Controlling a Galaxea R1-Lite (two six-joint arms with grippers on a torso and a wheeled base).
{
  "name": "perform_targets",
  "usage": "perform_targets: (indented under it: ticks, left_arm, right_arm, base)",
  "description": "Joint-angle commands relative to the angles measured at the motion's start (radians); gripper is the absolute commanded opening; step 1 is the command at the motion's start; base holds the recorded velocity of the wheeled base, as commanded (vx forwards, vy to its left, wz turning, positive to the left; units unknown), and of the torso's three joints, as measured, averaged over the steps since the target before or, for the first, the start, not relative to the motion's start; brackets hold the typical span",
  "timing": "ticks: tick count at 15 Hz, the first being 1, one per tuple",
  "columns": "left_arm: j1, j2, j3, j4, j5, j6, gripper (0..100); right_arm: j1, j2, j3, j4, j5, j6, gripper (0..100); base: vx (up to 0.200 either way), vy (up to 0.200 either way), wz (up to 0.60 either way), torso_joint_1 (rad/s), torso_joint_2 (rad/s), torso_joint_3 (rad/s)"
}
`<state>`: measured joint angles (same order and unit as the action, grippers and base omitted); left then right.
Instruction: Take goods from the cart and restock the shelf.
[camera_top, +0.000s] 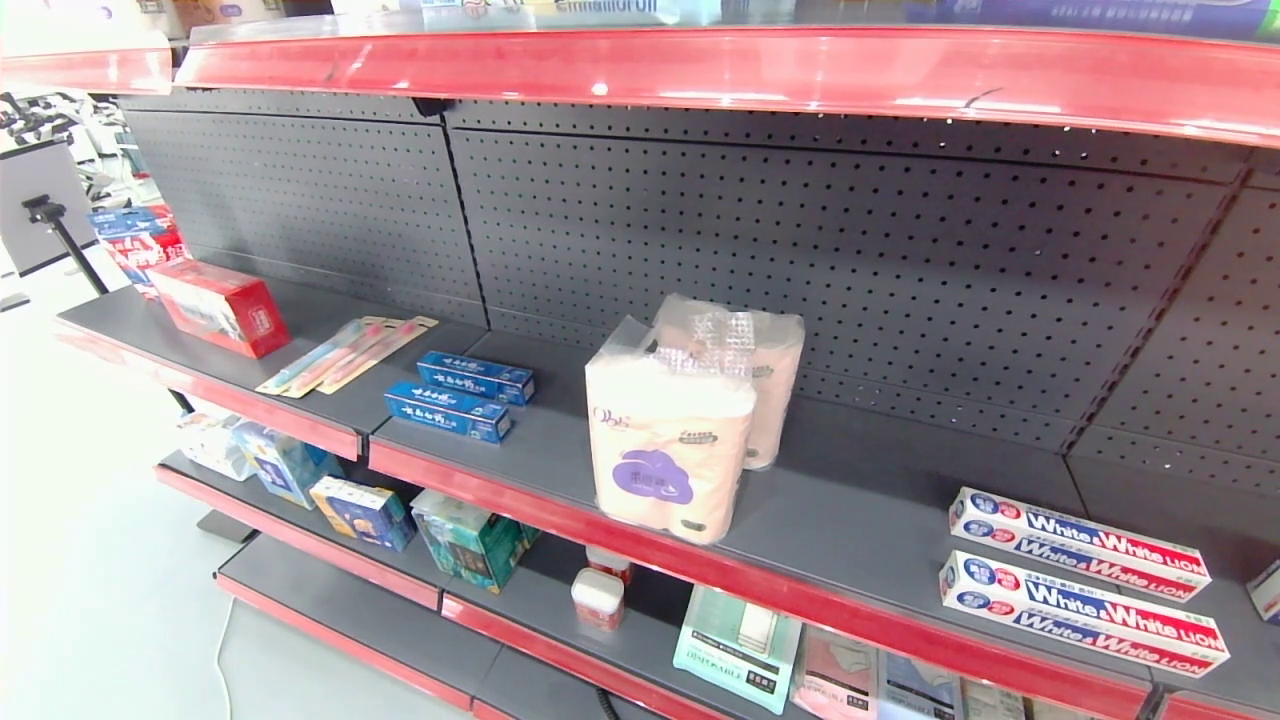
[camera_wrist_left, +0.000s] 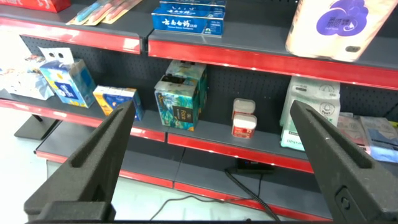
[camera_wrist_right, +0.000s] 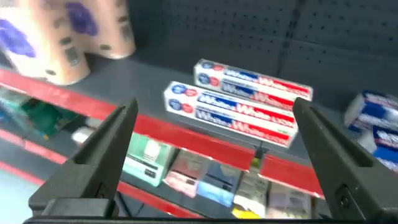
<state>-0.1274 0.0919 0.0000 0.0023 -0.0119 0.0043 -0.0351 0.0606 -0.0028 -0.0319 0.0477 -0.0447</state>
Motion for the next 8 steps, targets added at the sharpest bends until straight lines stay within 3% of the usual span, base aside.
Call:
perform_targets:
  ticks: [1,2,8]
  left_arm:
    - [0.0,0.002,0.0,0.001,0.0,-0.001,100]
    - [0.0,0.002,0.0,-0.001,0.0,0.0,100]
    - [0.0,0.002,0.0,0.001,0.0,0.002,100]
  right_arm:
    - [0.035,-0.061,-0.002,0.047,-0.02,0.003,100]
    - [0.035,-0.059,0.001,0.032,-0.057,0.019,100]
    - [0.035,-0.059,0.003,0.033,-0.054,0.046,100]
  base:
    - [0.0,0.0,0.0,0.0,0.0,0.0]
    - [0.0,0.0,0.0,0.0,0.0,0.0]
    - [0.0,0.0,0.0,0.0,0.0,0.0]
